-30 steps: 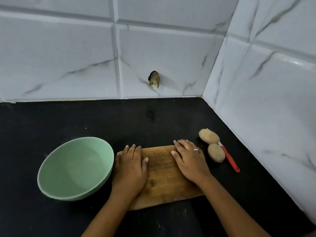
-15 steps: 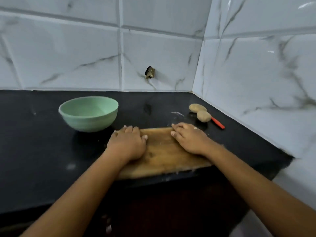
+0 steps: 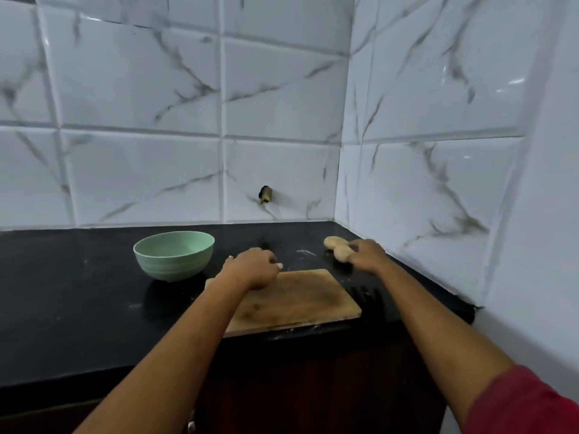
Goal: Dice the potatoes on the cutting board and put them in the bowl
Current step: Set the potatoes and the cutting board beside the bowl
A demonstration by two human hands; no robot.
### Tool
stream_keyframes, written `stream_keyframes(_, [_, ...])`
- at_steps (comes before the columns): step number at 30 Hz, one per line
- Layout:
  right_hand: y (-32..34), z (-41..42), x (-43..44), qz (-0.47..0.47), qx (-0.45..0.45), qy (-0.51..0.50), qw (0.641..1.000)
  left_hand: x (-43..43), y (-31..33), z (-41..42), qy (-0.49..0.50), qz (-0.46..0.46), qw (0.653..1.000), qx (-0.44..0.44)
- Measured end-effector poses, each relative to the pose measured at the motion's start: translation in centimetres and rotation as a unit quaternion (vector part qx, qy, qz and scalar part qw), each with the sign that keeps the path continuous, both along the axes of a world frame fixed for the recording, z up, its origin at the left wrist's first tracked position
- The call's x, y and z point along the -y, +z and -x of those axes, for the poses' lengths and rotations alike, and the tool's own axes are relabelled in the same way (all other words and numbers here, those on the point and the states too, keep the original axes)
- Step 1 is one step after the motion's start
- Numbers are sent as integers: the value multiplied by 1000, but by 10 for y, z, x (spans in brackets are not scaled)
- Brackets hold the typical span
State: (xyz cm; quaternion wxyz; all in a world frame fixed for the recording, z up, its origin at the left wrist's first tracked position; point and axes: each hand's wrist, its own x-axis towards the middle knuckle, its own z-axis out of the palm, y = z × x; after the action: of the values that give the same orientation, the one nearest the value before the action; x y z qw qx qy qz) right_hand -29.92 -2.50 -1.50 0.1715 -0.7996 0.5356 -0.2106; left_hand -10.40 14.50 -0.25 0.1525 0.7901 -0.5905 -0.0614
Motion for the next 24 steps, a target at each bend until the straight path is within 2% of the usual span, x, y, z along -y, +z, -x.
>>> stream_keyframes(4, [3, -1, 24, -1, -26, -9, 1000, 16, -1, 3, -2, 35, 999, -25])
stream_keyframes(11, [-9, -23, 50, 12, -123, 28, 992, 37, -10, 4, -17, 56, 997, -53])
stream_keyframes(19, [-6, 7, 15, 32, -12, 55, 998, 38, -19, 8, -33, 52, 996, -66])
stream_keyframes(24, [-10, 34, -24, 34, -49, 75, 995, 34, -27, 14, -33, 58, 995, -68])
